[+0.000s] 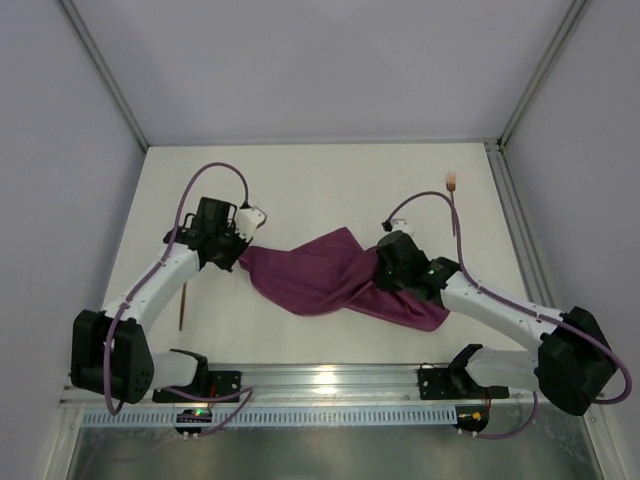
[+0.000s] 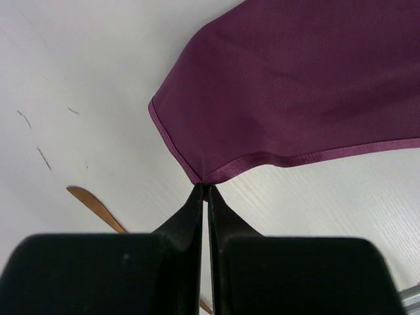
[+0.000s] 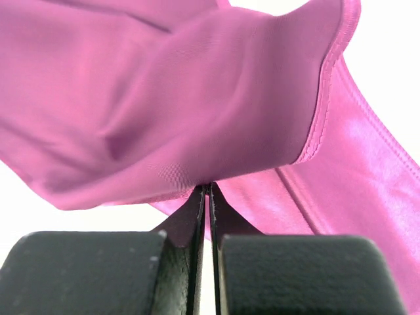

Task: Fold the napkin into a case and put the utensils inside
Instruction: Pick up the crumpled napkin from the center of the board, then flatten out the crumpled napkin at the center of the board.

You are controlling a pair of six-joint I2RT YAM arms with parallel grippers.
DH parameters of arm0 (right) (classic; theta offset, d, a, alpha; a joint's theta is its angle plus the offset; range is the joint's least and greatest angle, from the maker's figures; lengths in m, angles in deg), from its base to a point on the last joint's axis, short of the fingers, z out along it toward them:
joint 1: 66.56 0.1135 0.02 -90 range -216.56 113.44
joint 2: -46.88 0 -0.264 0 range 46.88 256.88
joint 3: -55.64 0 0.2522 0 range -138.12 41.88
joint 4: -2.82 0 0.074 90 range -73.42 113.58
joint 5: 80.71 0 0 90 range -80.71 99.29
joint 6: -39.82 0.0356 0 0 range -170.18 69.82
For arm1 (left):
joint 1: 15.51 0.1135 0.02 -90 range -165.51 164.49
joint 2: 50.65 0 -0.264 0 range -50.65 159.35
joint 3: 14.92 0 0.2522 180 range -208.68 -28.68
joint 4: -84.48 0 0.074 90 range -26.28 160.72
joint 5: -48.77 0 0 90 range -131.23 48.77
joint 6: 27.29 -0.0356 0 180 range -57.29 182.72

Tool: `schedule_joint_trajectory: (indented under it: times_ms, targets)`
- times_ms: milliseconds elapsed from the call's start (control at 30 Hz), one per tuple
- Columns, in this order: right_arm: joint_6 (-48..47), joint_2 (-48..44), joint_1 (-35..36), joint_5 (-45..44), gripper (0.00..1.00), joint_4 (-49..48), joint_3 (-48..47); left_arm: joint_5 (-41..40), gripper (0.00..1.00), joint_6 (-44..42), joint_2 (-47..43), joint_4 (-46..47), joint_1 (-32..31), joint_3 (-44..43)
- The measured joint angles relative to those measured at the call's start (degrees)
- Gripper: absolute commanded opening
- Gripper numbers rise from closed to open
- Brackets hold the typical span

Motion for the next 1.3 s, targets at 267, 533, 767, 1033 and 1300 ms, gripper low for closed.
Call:
schedule_joint_trajectory:
  times_ms: [267,533,767,1033,1300]
  targets:
    - [-2.56,-10.95,-0.9,0.61,0.04,4.52,-5.62,-1.75,0.0,0.48,-3.39,-2.93,0.0,-5.05]
    - [-10.95,-14.27,-10.47,2.95,0.04,13.0,-28.48,-4.83,0.0,-0.2,-6.12,-10.73,0.0,-25.24]
    - [-16.76,-14.16,-12.48,2.56,0.04,21.38,-46.38,-5.07,0.0,-2.14,-9.6,-18.73,0.0,-42.07]
    - [-17.97,-18.82,-12.5,3.41,0.04,28.68,-50.97,-3.98,0.0,-3.65,-11.45,-27.8,0.0,-52.09]
    - [-20.11,-2.12,-20.24,11.47,0.04,25.77,-60.17,-9.31,0.0,-3.58,4.79,-23.23,0.09,-57.81]
